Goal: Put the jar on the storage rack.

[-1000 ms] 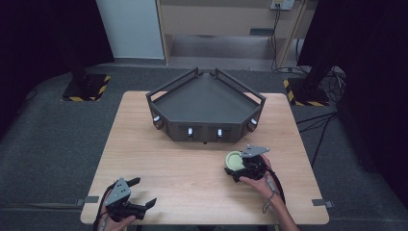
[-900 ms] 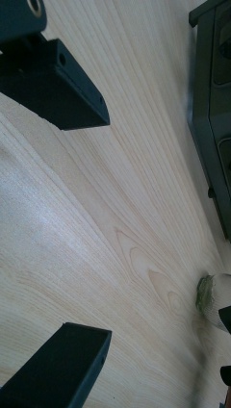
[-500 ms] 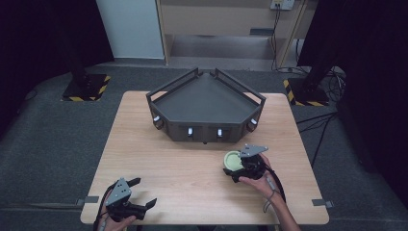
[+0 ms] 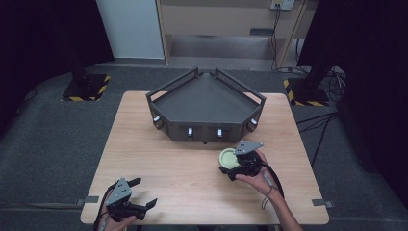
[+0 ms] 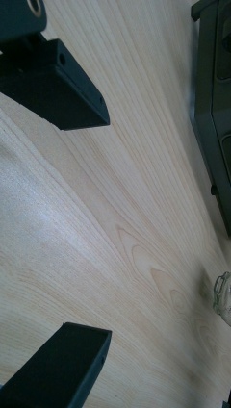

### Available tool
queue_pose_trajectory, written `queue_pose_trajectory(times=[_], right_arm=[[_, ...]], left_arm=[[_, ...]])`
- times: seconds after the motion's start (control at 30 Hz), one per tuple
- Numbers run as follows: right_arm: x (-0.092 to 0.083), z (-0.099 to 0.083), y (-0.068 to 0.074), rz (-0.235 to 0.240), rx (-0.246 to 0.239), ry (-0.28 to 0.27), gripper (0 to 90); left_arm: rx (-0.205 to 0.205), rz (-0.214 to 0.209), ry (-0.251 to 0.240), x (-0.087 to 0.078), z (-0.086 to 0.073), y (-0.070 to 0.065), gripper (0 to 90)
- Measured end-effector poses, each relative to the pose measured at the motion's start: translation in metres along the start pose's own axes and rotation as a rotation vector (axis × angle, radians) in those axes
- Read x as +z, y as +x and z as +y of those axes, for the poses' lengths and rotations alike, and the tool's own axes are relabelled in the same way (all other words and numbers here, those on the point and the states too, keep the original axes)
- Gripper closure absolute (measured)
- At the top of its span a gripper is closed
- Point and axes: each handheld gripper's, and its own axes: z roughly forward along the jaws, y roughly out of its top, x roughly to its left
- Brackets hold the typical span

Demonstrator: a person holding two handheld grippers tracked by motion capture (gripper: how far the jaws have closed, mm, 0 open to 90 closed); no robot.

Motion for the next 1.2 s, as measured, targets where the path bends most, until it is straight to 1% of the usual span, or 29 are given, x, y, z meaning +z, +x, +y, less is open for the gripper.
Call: queue_pose_trajectory(times=[0.2,0.27,0.57,0.73,0.9,1.2], right_arm=[[0.001,0.011,0.003,0.016,-0.017,0.003,11.2],[0.001,0.016,0.004,0.013,-0.031,0.001,11.2],[0.0,0.033,0.008,0.033,-0.051,-0.01,11.2],[0.001,0.043,0.012,0.046,-0.073,-0.005,11.2],[0.002,0.05,0.013,0.056,-0.081,-0.002,11.2],[0.0,0.061,0.016,0.058,-0.095,-0.01,11.2]], left_arm=[[0.002,-0.003,0.001,0.0,0.0,0.0,1.4],[0.001,-0.003,0.001,0.0,0.0,0.0,1.4],[0.004,-0.006,0.003,0.001,0.0,-0.001,1.4],[0.005,-0.007,0.004,0.001,0.0,-0.001,1.5],[0.006,-0.007,0.004,0.001,0.0,-0.001,1.6],[0.009,-0.009,0.005,0.001,0.0,-0.001,1.5]])
